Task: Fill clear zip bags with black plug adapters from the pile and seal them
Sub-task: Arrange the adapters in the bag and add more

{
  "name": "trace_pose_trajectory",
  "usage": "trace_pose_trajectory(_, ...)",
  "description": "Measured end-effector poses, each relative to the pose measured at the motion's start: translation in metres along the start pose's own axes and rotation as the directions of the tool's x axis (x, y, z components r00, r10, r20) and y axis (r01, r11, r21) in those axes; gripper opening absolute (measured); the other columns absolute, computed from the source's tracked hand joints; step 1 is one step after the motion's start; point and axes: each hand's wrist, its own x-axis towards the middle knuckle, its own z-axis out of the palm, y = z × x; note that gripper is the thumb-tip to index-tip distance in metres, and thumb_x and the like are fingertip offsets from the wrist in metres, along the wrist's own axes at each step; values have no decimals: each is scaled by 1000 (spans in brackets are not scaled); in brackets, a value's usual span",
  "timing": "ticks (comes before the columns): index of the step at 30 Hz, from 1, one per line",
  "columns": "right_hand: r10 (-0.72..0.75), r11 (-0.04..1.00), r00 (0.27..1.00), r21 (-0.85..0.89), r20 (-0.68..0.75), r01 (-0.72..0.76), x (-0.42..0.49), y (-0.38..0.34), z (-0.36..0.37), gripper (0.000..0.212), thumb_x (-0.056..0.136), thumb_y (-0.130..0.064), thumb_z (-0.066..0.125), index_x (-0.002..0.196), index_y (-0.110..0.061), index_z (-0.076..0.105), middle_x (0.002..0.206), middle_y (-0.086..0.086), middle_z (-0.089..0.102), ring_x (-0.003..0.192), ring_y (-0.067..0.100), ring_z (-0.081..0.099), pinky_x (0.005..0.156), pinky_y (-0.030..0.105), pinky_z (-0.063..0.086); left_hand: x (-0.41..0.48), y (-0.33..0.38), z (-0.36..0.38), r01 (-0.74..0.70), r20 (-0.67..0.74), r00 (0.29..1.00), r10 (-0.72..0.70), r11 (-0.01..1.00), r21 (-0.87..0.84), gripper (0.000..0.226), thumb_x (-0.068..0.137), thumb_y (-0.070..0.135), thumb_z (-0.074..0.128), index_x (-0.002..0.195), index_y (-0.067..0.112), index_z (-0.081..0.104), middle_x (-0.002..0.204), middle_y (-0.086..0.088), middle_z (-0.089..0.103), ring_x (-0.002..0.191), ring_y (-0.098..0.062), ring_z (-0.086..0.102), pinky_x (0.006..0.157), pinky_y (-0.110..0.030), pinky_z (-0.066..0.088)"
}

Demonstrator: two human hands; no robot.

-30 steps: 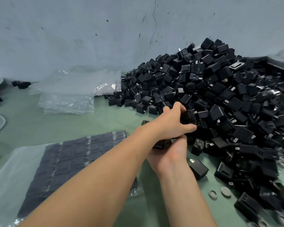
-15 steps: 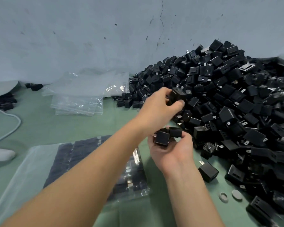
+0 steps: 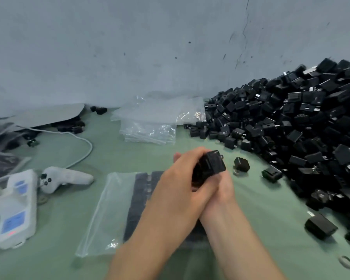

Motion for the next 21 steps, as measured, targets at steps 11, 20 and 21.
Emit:
trace_pose_trajectory(11,-46,971,997,231,-63,59,1,-11,-4,19,88,-23,63,93,-4,64,103,18,65,88,25,69,50,23,54,-30,-87,-101,480,-425,761,-490,866,-139,30,89,21,69,110,37,56,97,15,69,82,7,64,74,-21,47)
trace_pose_trajectory(20,-34,998,999,57,29,32,4,6,-4,25,87,-27,63,108,-14,69,124,13,63,78,22,68,48,19,49,-53,-130,-151,357,-177,549,-817,421,-834,16,96,-1,51,104,10,60,81,-12,71,66,-19,72,58,-25,59)
trace_pose_trajectory(21,-33,999,999,40,43,31,4,8,-5,27,87,-28,64,109,-14,70,121,13,65,78,21,68,48,19,49,-52,-131,-151,375,-183,548,-816,436,-818,15,97,0,50,101,9,61,84,-12,73,66,-19,72,57,-25,59)
